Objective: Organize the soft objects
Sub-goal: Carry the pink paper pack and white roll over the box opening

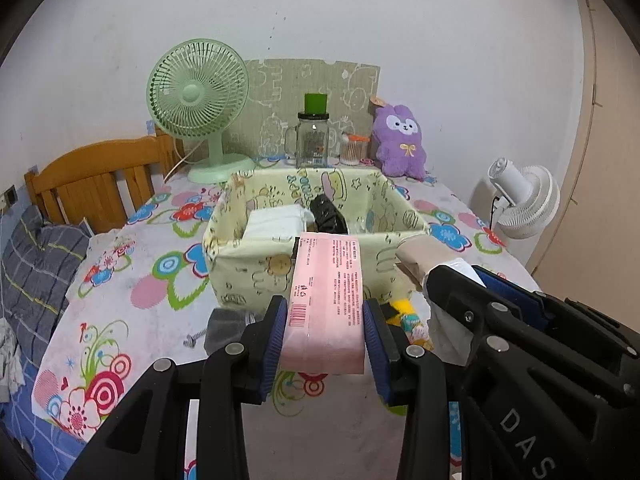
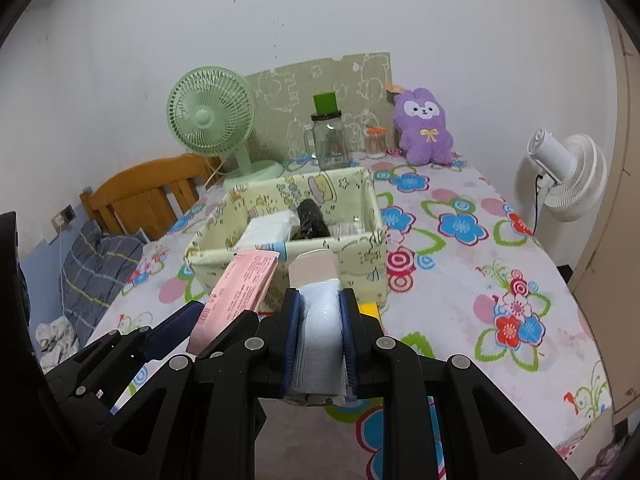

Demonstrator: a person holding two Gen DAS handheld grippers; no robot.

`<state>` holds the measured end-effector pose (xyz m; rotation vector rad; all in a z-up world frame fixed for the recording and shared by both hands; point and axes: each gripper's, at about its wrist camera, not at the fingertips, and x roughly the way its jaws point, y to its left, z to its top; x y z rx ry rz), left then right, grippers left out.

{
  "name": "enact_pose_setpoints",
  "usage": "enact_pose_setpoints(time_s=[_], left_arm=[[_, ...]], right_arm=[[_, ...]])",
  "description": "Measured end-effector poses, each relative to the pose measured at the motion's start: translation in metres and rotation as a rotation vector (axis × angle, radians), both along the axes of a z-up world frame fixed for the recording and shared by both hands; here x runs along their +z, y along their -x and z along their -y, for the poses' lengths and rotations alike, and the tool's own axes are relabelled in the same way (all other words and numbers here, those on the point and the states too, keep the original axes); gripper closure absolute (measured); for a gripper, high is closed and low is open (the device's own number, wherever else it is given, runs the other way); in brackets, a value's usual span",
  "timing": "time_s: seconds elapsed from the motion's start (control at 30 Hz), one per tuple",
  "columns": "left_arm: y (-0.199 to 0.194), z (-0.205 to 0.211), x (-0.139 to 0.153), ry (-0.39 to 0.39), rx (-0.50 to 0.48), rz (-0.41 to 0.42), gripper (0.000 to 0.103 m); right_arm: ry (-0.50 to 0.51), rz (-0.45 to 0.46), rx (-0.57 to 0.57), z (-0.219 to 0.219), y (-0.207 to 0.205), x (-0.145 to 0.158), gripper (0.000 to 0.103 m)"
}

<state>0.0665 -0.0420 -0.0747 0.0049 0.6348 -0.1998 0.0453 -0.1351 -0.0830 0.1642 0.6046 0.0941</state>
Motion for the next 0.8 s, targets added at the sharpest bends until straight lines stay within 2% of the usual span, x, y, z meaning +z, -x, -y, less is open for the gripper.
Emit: enact_pose_setpoints(time_s=[0.8], left_arm=[[-0.036, 0.008, 0.027, 0.007, -0.011, 0.032, 0.064]], right_arm=[[0.005, 0.031, 0.005, 0.008, -0.037, 0.028, 0.080]])
